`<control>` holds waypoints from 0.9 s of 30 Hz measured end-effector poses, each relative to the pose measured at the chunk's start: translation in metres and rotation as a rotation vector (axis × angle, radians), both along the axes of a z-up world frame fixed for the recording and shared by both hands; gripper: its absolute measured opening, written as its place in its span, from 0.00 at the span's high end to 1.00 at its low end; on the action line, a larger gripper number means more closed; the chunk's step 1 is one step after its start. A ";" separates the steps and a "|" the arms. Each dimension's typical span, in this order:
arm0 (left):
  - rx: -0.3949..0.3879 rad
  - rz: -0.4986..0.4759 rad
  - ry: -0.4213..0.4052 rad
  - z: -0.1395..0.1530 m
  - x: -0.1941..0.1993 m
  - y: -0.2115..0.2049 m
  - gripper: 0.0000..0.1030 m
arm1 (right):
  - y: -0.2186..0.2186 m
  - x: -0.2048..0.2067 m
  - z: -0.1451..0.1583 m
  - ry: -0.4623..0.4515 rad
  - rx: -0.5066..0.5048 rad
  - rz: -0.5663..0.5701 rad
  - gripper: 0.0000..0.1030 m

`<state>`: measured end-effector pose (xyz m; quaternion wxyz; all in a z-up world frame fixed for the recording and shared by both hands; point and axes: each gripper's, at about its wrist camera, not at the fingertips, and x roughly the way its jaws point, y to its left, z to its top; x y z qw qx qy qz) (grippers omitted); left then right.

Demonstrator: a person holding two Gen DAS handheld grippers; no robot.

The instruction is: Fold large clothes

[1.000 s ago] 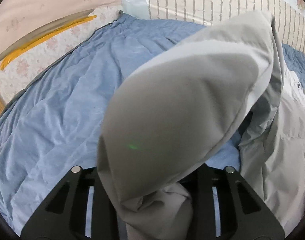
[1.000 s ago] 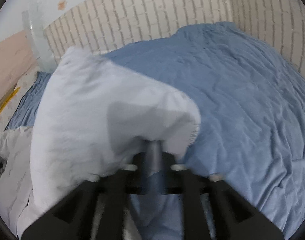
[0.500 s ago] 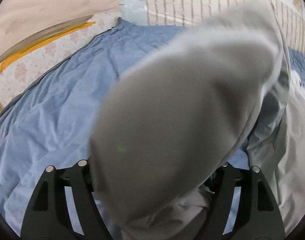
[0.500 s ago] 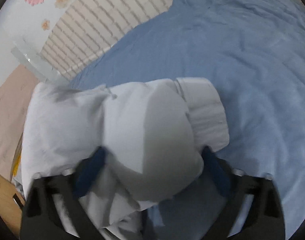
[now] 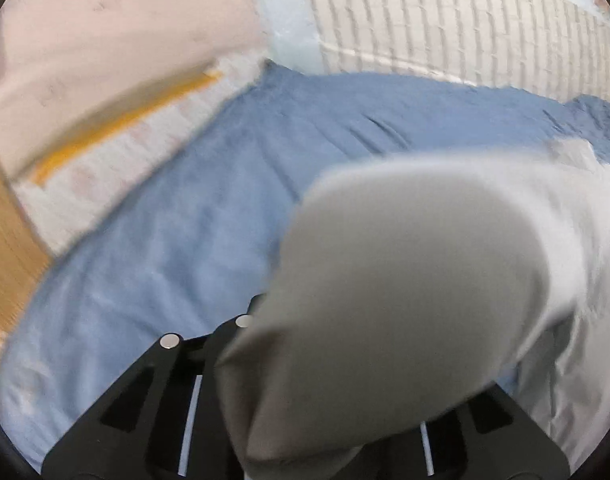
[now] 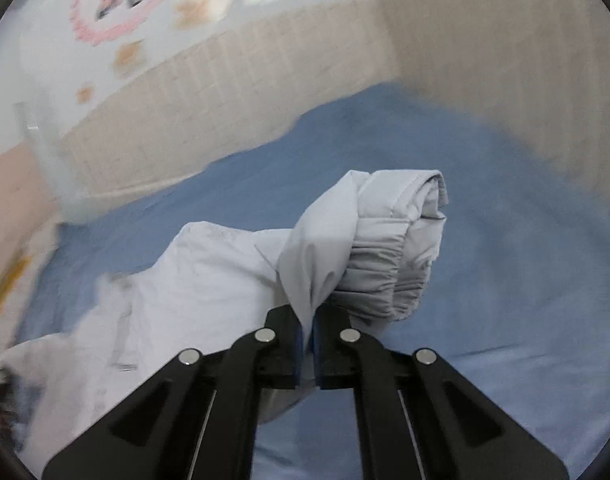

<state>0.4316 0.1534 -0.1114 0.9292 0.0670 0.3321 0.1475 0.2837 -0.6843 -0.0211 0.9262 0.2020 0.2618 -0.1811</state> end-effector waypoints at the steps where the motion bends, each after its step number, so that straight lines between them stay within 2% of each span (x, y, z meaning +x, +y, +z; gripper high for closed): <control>1: 0.023 0.015 -0.004 0.013 0.000 0.007 0.86 | -0.018 -0.018 0.007 0.020 0.002 -0.056 0.97; 3: 0.124 0.046 0.017 0.023 0.010 0.013 0.86 | -0.041 -0.037 0.007 0.086 0.019 -0.106 0.97; 5: 0.202 0.055 0.073 0.026 0.024 0.015 0.84 | -0.043 -0.040 -0.005 0.239 -0.061 -0.109 0.95; 6: 0.212 0.060 0.120 0.023 0.032 0.018 0.81 | -0.042 -0.039 -0.014 0.293 -0.061 -0.108 0.91; 7: 0.205 0.065 0.146 0.022 0.035 0.018 0.74 | -0.041 -0.041 -0.024 0.332 -0.034 -0.114 0.86; 8: 0.188 0.083 0.180 0.020 0.037 0.020 0.58 | -0.042 -0.045 -0.029 0.351 -0.017 -0.121 0.81; 9: 0.171 0.113 0.195 0.020 0.031 0.022 0.49 | -0.038 -0.050 -0.033 0.371 -0.015 -0.135 0.57; 10: 0.149 0.128 0.180 0.022 0.021 0.022 0.37 | -0.028 -0.058 -0.033 0.362 -0.028 -0.152 0.23; 11: 0.123 0.124 0.162 0.023 0.011 0.020 0.28 | -0.022 -0.073 -0.034 0.328 -0.031 -0.157 0.12; 12: 0.099 0.108 0.143 0.017 -0.011 0.019 0.25 | -0.010 -0.090 -0.034 0.285 -0.020 -0.154 0.08; 14: 0.066 0.042 0.112 0.012 -0.054 0.001 0.20 | 0.021 -0.128 -0.046 0.239 0.071 -0.085 0.08; 15: 0.056 -0.017 0.109 0.004 -0.079 -0.015 0.18 | 0.045 -0.147 -0.053 0.214 0.135 -0.008 0.08; 16: 0.048 -0.104 0.125 -0.009 -0.111 -0.037 0.18 | 0.058 -0.161 -0.058 0.206 0.157 0.034 0.08; 17: 0.042 -0.146 0.130 -0.007 -0.117 -0.043 0.18 | 0.083 -0.177 -0.065 0.206 0.175 0.093 0.08; 18: 0.014 -0.218 0.135 -0.019 -0.147 -0.063 0.18 | 0.108 -0.190 -0.072 0.212 0.186 0.152 0.08; 20: -0.067 -0.293 0.132 -0.031 -0.181 -0.085 0.14 | 0.145 -0.202 -0.084 0.232 0.198 0.231 0.08; 22: -0.126 -0.326 0.135 -0.040 -0.200 -0.106 0.06 | 0.178 -0.208 -0.098 0.258 0.223 0.303 0.08; 23: -0.135 -0.330 0.134 -0.045 -0.201 -0.120 0.05 | 0.189 -0.207 -0.103 0.266 0.229 0.326 0.08; 26: -0.056 -0.354 0.150 -0.054 -0.202 -0.154 0.03 | 0.211 -0.195 -0.111 0.274 0.238 0.362 0.08; 27: -0.050 -0.358 0.170 -0.049 -0.209 -0.162 0.03 | 0.214 -0.192 -0.112 0.272 0.242 0.370 0.11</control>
